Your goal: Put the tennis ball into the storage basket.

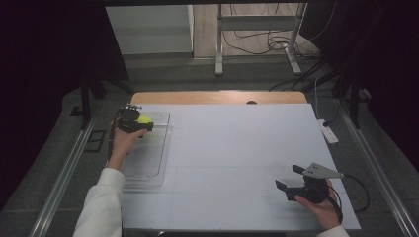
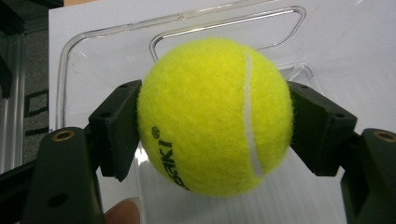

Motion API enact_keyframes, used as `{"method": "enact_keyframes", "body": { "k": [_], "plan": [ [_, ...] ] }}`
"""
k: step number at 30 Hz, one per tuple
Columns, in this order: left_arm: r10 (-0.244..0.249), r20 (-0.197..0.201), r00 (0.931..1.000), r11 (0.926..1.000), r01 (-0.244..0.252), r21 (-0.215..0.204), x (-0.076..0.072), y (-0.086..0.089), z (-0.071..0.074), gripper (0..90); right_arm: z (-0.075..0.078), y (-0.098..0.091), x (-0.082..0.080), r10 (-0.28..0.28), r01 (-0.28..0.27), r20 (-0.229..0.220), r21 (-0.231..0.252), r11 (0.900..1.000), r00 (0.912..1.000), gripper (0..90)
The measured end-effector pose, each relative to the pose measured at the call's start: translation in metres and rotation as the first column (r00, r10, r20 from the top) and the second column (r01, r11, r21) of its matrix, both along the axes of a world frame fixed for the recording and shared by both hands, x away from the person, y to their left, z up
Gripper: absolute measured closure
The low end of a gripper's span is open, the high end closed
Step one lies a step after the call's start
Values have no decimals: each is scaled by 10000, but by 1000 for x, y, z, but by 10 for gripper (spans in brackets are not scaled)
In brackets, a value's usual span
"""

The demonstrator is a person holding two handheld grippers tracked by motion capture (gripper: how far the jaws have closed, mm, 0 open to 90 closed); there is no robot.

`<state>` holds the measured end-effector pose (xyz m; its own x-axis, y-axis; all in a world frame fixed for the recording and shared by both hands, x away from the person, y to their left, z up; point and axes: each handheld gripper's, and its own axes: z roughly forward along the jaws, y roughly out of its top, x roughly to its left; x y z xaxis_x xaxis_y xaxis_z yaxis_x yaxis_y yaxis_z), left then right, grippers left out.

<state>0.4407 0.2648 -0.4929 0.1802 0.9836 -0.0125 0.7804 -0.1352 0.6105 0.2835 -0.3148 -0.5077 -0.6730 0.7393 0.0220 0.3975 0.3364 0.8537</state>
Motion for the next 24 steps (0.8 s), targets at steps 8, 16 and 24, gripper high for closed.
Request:
{"method": "enact_keyframes", "body": {
  "k": [8,16,24],
  "plan": [
    [-3,-82,10000,10000,3,44,1,-1,-2,266,0,0,0,-5,5,-14,-2,10000,10000,118],
    [76,-264,9996,9999,-73,102,4,0,-5,266,0,0,0,-7,7,-26,-2,10000,10000,118],
    [-8,-353,9994,9993,21,369,6,-2,-8,266,-1,0,0,-33,33,-41,-46,10000,10000,118]
  ]
}}
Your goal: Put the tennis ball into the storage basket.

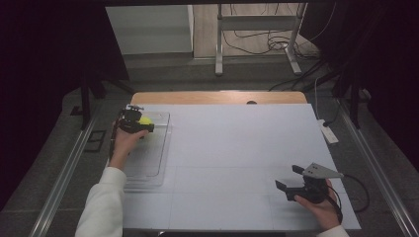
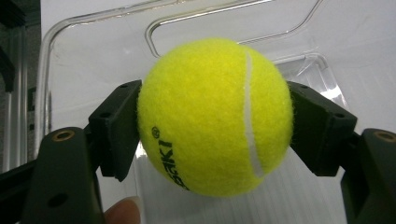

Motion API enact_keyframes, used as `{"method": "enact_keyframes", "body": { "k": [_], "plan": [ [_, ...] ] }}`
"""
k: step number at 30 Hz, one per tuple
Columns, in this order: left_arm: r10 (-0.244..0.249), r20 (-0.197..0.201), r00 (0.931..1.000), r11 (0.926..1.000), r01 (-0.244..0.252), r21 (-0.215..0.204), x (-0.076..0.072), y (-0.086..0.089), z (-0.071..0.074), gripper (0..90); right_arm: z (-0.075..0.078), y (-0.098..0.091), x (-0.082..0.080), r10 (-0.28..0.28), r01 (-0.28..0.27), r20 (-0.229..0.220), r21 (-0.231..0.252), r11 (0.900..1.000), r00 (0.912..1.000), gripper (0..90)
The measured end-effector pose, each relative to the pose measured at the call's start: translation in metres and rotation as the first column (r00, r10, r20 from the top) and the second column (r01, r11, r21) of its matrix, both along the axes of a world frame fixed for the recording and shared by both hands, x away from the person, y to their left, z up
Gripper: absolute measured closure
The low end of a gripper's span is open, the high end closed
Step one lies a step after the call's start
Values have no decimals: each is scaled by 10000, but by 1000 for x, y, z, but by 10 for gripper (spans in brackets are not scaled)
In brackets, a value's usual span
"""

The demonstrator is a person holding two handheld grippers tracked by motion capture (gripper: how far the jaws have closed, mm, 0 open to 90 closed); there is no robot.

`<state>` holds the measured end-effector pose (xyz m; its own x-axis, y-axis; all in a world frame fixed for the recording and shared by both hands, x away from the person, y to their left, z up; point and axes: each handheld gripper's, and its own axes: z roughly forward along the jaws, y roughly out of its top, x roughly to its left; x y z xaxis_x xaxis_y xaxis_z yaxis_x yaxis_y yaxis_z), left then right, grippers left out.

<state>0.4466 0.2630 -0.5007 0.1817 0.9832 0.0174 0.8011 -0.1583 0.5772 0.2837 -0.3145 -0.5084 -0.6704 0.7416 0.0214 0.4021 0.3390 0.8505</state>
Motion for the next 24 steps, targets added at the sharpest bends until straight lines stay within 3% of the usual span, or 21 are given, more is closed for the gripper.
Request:
{"method": "enact_keyframes", "body": {
  "k": [17,24],
  "plan": [
    [178,-260,9995,9983,-163,565,3,-1,-5,260,-1,0,1,2,-2,-48,24,10000,10000,118],
    [210,-69,9998,9992,-208,351,3,-1,-3,214,-1,0,0,1,-1,-50,2,10000,10000,118]
  ]
}}
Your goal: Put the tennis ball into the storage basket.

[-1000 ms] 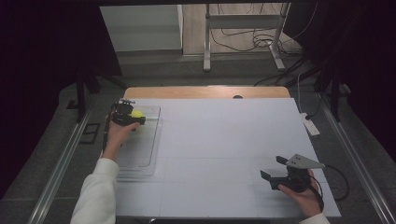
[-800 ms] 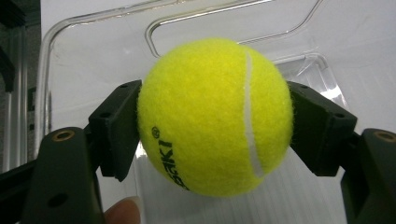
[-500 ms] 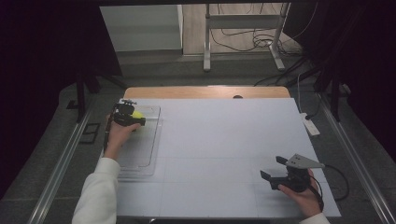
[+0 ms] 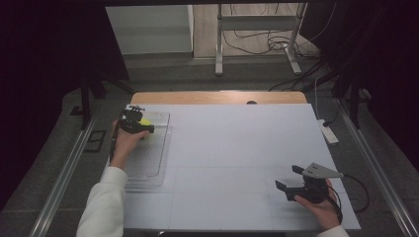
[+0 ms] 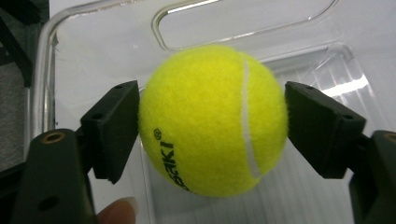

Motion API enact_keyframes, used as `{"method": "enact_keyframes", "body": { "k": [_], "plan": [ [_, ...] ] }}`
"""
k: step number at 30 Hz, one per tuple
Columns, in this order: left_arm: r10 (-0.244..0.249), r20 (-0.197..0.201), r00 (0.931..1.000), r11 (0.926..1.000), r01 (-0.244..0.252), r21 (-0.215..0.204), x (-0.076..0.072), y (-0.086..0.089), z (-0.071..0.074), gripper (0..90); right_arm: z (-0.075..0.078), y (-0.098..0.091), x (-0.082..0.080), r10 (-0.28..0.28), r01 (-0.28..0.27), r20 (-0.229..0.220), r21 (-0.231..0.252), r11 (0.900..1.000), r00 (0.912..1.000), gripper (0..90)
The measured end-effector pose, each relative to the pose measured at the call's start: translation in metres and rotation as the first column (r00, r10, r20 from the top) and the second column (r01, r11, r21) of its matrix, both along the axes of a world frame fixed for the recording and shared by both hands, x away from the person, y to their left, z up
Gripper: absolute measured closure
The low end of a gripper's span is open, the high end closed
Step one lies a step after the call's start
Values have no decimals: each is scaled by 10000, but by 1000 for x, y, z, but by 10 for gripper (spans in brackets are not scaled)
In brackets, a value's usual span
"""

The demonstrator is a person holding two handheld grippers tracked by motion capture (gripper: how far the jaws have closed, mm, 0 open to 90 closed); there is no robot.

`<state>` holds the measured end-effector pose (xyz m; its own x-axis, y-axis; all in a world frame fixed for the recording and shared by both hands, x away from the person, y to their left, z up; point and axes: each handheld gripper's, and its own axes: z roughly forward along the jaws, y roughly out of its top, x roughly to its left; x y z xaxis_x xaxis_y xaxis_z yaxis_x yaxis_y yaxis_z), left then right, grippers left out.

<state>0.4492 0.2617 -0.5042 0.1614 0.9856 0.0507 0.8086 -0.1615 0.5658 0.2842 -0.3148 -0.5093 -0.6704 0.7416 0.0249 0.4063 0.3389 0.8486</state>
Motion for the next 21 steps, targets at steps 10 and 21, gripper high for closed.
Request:
{"method": "enact_keyframes", "body": {
  "k": [10,21],
  "plan": [
    [-19,490,9988,9997,32,-262,-4,1,7,160,0,0,0,-8,8,3,0,10000,10000,118],
    [-90,1038,9946,9966,173,-802,-11,3,18,150,0,0,0,2,-2,25,7,10000,10000,118]
  ]
}}
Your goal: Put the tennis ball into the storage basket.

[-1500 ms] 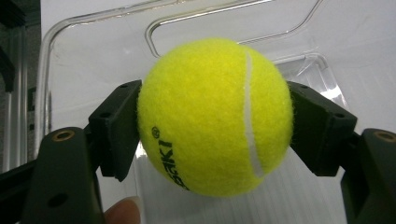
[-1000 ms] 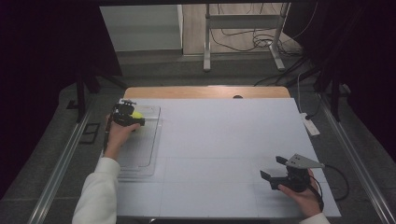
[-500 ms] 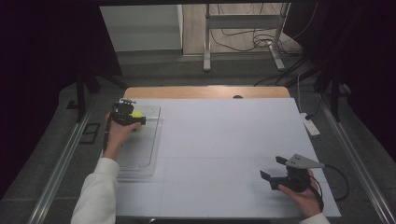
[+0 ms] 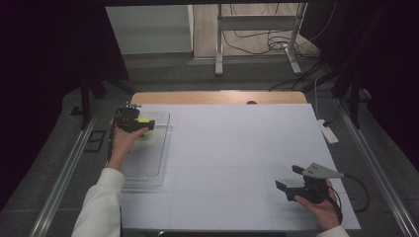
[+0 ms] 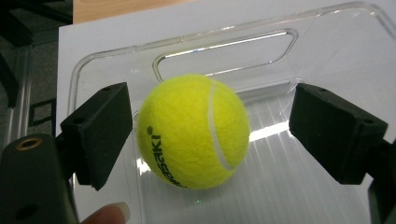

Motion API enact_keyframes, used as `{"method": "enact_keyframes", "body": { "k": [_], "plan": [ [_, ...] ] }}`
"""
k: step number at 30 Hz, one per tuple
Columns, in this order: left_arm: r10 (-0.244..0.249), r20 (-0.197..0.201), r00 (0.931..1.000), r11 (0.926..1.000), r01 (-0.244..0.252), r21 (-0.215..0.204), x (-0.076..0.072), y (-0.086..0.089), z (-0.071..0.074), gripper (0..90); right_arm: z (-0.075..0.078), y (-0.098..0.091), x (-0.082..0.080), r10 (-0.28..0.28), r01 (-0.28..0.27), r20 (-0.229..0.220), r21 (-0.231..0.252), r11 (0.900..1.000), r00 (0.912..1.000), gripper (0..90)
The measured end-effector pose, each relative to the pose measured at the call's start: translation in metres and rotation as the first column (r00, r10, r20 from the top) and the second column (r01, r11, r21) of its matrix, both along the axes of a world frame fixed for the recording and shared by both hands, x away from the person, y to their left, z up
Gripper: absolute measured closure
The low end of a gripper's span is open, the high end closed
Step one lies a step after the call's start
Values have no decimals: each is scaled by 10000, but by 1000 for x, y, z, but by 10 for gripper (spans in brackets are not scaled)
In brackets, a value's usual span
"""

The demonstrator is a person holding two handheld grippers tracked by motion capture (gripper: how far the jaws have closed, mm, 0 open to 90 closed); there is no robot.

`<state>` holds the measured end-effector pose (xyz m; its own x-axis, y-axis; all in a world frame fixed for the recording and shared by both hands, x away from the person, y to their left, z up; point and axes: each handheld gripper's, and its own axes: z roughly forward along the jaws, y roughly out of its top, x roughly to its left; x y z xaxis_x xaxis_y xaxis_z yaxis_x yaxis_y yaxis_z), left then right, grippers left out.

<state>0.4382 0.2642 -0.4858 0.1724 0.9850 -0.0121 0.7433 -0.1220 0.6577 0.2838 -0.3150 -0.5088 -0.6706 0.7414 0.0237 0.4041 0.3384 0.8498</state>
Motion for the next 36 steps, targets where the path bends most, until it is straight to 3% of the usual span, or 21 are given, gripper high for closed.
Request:
{"method": "enact_keyframes", "body": {
  "k": [9,12,22,36],
  "plan": [
    [-137,443,9989,9988,158,-466,-7,3,7,150,0,0,0,-11,11,21,15,10000,10000,119],
    [-434,736,9963,9962,487,-724,-12,4,11,150,0,0,0,-10,10,27,28,10000,10000,119],
    [-685,1124,9913,9890,823,-1228,-22,5,21,150,0,-2,3,48,-49,16,175,9998,10000,119],
    [-1577,1914,9688,9710,1874,-1486,-48,-8,35,152,0,-4,3,-5,6,-30,276,9996,10000,119]
  ]
}}
